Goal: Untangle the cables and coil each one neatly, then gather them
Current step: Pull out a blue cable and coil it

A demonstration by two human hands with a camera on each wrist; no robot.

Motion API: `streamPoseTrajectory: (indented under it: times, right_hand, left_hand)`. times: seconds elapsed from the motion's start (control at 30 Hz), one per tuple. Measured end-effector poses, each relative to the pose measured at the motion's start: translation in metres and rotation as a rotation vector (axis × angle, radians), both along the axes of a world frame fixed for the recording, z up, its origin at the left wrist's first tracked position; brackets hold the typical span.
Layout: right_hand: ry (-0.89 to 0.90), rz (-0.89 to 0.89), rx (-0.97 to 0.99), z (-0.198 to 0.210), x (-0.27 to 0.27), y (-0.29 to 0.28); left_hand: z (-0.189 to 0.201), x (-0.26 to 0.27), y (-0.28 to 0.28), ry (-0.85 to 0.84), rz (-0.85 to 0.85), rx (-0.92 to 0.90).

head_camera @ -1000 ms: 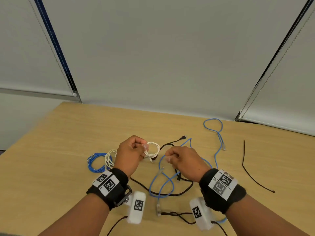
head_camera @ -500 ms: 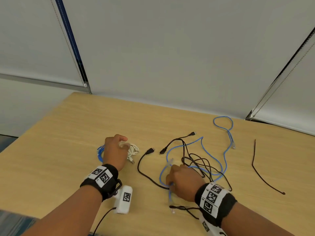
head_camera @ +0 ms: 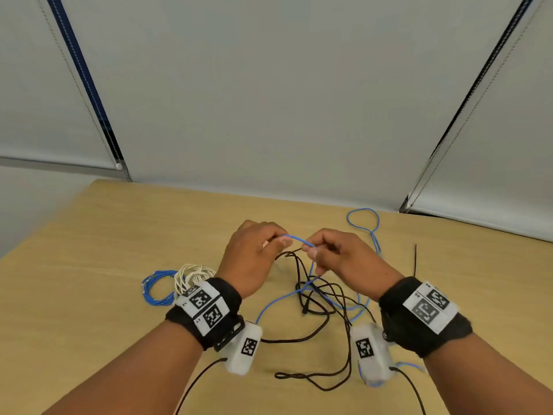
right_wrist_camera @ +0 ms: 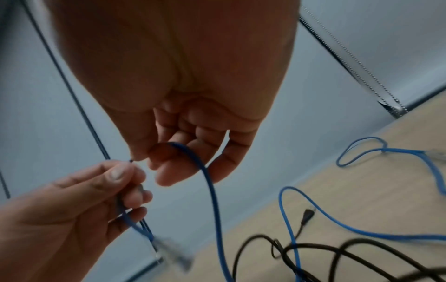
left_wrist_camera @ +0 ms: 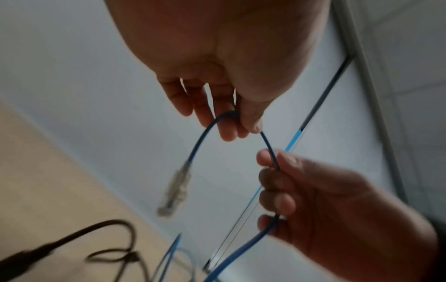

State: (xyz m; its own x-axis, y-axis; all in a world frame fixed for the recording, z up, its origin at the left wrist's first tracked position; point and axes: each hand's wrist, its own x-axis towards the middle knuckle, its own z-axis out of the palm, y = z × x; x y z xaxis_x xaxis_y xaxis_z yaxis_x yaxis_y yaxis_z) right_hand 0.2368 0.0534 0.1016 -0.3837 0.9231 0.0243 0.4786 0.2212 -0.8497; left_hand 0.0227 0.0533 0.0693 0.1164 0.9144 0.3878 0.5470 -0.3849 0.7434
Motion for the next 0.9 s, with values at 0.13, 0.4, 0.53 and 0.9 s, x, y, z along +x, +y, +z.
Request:
streamPoseTrajectory:
  times: [0.13, 0.4, 0.53, 0.9]
  right_hand:
    - [0.151, -0.052, 0.006, 0.024, 0.015, 0.002]
    - [0.419, -0.257, 0.137, 0.041, 0.029, 0.008]
    - [0.447, -0.296, 0.113, 0.038, 0.033, 0.016]
    - [0.363, 0.089, -0.327, -0.007, -0.006, -0.024]
  left_hand:
    - [0.029, 0.011, 0.009, -0.333, 0.017, -0.042]
    - [0.04, 0.014, 0.004, -0.529, -0.298, -0.31]
    - [0.054, 0.017, -0.001, -0.855, -0.493, -0.461]
    - [0.095, 0.027, 0.021, -1.058, -0.034, -0.069]
